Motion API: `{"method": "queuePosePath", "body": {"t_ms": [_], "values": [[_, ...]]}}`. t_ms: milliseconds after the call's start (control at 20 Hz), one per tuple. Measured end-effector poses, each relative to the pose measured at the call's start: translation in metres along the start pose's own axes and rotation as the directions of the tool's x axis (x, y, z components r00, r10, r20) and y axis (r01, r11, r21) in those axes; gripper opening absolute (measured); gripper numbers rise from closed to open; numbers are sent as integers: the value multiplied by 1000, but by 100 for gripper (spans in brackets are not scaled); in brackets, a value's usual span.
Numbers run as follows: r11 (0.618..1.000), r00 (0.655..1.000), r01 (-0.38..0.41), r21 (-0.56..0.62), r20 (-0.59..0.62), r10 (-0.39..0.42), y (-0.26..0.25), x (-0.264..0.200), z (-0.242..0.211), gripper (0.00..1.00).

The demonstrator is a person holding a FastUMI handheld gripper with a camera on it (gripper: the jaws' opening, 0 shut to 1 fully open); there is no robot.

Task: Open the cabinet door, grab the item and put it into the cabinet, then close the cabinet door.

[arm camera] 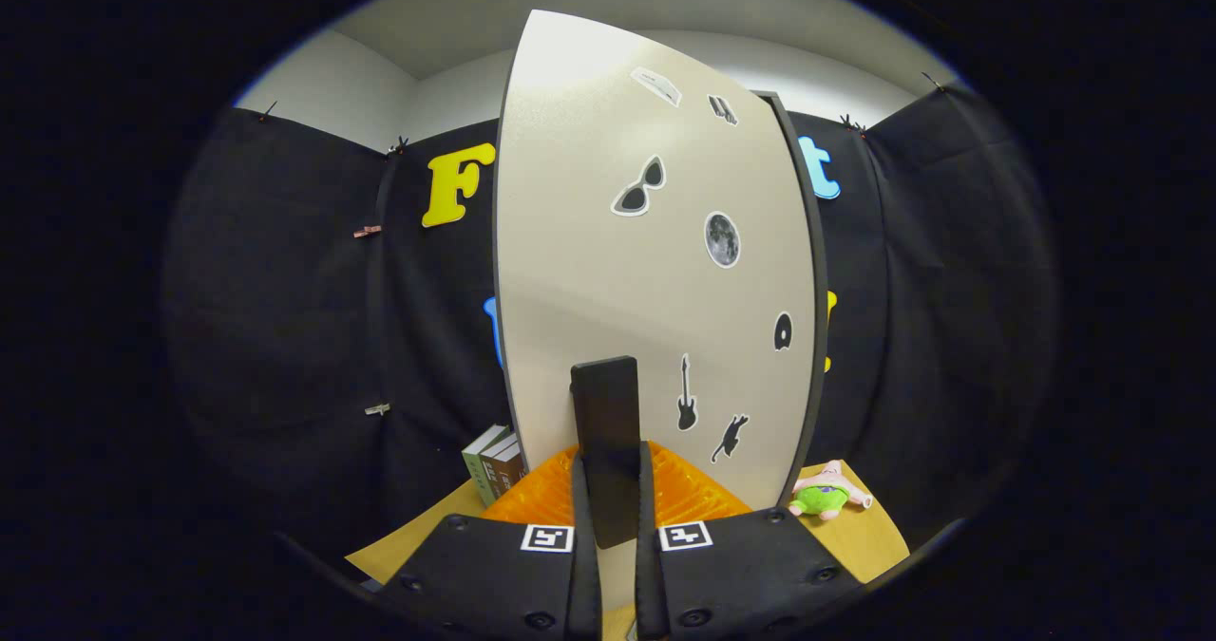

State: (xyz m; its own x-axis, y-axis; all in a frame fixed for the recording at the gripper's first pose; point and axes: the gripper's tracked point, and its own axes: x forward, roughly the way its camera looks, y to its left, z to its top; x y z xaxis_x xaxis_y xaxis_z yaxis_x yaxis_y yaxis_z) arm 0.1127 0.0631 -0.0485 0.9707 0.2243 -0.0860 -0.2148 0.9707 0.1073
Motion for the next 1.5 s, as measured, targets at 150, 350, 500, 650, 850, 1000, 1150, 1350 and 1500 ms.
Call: {"method": "queuePosePath", "body": {"t_ms": [150, 350, 500, 650, 850, 1000, 1150, 1350, 1500], "values": [[999, 999, 42, -5, 5, -41, -16, -9, 3, 17], [996, 996, 86, -16, 21, -86, -35, -21, 4, 15], [991, 991, 130, -18, 35, -130, -51, -27, 7, 15], [982, 982, 188, 6, 31, -188, -68, -34, 7, 15], [969, 969, 244, 20, 33, -245, -85, -40, 7, 15], [949, 948, 314, 3, 51, -314, -110, -46, 11, 14], [935, 933, 354, 33, 60, -355, -118, -46, 12, 9], [950, 948, 313, 12, 48, -313, -109, -50, 8, 9], [939, 939, 341, -41, 64, -339, -120, -64, 7, 9]]}}
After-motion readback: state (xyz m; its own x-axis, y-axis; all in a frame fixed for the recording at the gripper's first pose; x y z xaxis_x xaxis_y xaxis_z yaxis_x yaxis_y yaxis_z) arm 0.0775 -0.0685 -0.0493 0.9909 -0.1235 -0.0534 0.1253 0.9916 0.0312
